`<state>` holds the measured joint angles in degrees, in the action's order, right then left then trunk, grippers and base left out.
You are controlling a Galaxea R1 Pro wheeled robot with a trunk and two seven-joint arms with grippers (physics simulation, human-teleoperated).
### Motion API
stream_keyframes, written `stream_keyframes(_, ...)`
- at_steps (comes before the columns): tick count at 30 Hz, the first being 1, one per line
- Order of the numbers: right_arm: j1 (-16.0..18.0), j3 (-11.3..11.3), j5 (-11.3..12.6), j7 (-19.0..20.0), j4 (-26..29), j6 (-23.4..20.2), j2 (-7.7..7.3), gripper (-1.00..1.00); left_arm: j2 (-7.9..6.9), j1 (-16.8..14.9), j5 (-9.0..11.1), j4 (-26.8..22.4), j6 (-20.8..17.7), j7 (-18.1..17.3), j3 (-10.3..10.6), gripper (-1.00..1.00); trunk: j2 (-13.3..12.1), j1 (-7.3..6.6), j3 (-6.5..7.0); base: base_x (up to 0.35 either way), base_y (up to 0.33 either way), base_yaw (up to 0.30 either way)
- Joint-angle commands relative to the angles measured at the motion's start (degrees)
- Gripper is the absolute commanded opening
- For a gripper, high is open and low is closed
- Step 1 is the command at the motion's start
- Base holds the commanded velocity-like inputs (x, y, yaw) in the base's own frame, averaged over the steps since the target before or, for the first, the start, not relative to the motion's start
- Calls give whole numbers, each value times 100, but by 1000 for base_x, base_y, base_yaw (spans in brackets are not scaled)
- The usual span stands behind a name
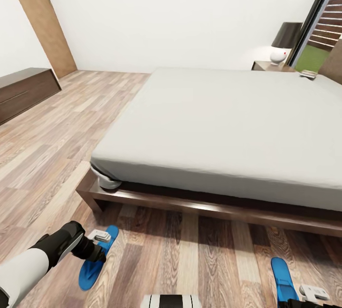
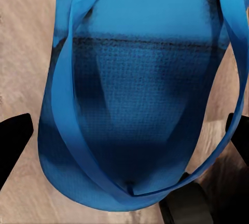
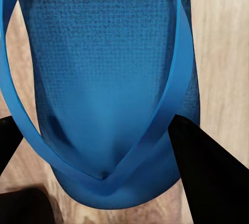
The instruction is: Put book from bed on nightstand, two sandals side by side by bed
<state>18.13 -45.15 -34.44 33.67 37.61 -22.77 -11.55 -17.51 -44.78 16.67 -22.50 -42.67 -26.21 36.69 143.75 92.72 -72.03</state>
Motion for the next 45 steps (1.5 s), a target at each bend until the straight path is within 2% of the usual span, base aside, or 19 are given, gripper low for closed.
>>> stream_keyframes(1, 5, -29, -45, 52, 10, -17, 4, -100, -7, -4, 46, -9, 5, 11, 40, -100, 2, -1, -5, 0, 0, 0)
stream_keyframes(3, 2, -29, -45, 52, 10, -17, 4, -100, -7, -4, 47, -9, 43, 11, 40, -100, 2, -1, -5, 0, 0, 0)
stream_keyframes(14, 2, -29, -45, 52, 10, -16, 4, -100, -7, -4, 55, -9, 57, 11, 40, -100, 17, 27, -248, 0, 0, 0)
stream_keyframes(19, 1, -29, -45, 52, 10, -15, 4, -100, -9, -4, 55, -9, 65, 11, -5, -100, 17, 27, -248, 0, 0, 0)
stream_keyframes(23, 0, -29, -45, 52, 10, -15, 4, -100, -12, -4, 55, -120, 185, 15, -240, -100, 17, 27, -248, 0, 0, 0)
stream_keyframes(25, 3, -29, -45, 52, 10, -15, 4, -100, -11, -4, 55, -234, 194, 18, -265, -100, 17, 27, -248, 0, 0, 0)
stream_keyframes(45, 1, -29, -45, 52, 10, -13, 4, -100, -15, -4, 55, -290, 198, 19, -277, -100, 21, 35, -315, 0, 0, 0)
